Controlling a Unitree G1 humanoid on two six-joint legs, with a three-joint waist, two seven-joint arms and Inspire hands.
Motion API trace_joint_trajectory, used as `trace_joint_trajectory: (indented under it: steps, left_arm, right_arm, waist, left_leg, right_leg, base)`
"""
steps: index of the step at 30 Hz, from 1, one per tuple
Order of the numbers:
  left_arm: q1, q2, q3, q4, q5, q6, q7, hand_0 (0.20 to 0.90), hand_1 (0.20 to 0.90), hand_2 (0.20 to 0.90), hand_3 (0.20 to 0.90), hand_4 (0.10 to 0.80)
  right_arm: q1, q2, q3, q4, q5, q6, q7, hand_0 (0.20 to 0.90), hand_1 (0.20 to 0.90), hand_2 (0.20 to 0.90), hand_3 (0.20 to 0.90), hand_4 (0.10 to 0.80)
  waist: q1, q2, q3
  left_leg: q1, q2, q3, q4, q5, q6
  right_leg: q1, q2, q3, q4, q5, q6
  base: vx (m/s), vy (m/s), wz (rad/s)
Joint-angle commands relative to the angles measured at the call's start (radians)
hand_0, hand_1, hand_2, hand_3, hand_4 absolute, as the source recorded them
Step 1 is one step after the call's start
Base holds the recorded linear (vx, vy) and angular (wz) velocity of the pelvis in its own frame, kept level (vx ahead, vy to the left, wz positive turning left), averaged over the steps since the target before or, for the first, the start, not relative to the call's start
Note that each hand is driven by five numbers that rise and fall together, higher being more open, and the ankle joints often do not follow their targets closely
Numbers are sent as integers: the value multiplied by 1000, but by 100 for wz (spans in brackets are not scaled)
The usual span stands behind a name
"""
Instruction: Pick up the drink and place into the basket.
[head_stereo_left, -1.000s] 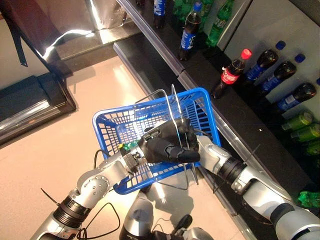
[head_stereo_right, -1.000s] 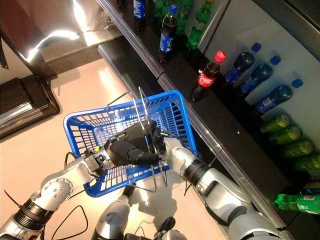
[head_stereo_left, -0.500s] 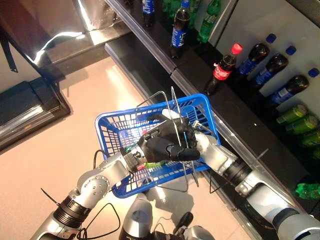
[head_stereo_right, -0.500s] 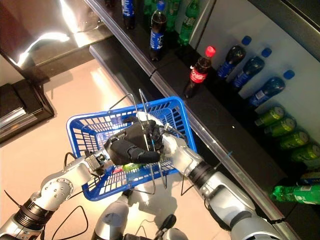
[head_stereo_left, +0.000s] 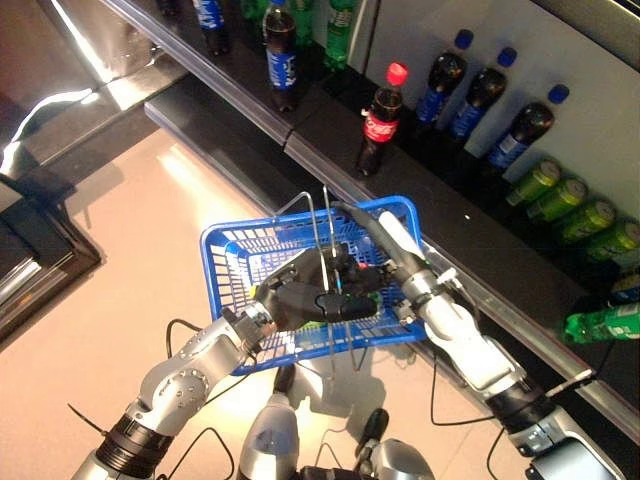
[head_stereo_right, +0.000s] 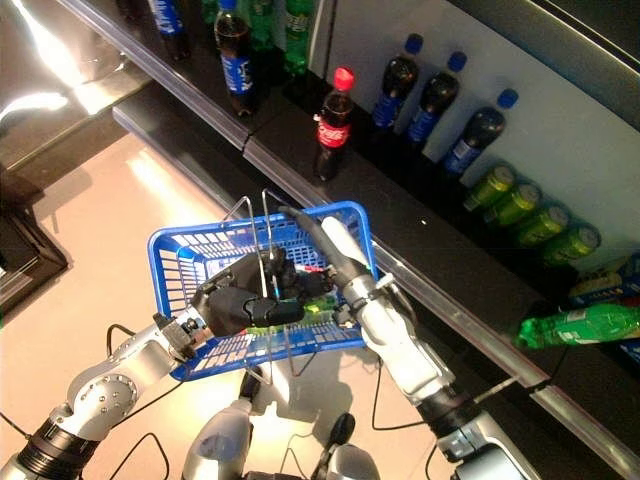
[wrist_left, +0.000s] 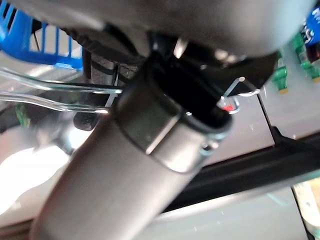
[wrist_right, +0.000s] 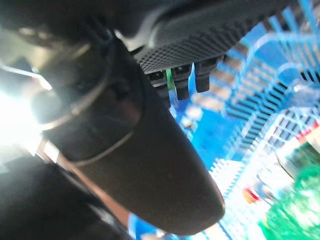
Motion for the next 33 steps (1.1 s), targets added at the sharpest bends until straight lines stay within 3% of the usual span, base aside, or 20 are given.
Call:
trace_joint_trajectory:
  steps: [1,12,19,33]
  left_arm:
    - [-128,-277,112,-153,-109,-377,-170,300,300,300,200,100]
    - [-22,-252,261,-70,-107,-426,-142,300,300,300,200,100]
    - [15,-246,322,21,-77,-451,-76,300,300,300,200,100]
    - [147,-265,485,359,42,-497,4,300,300,300,200,100]
  right_arm:
    - [100,-16,20,3,44,-167,-101,900,900,900,900,800]
    - [282,-6,-144,20,81,-241,-121,900,900,900,900,800]
    - [347,3,-221,93,70,-267,-208,900,900,900,900,800]
    - [448,74,-366,329,197,-283,-279,900,900,900,900,800]
  waist:
    - [-23,55,-421]
    - [-87,67,-424]
    - [-116,68,-421]
    - [-165,76,-405]
  left_leg:
    - [63,27,87,-5,-143,-11]
    - [68,37,135,-5,-145,-14]
    - [73,36,147,-5,-149,-11]
    - [92,39,198,-5,-161,-6]
  right_leg:
    - [-45,-21,15,-3,17,33]
    - [-56,-23,49,-3,13,29]
    - [-59,-18,75,-3,13,26]
    - [-72,-5,137,-3,13,20]
  base:
    - [2,9,-22]
    - [1,16,-12]
    - [3,8,-8]
    - [7,16,-12]
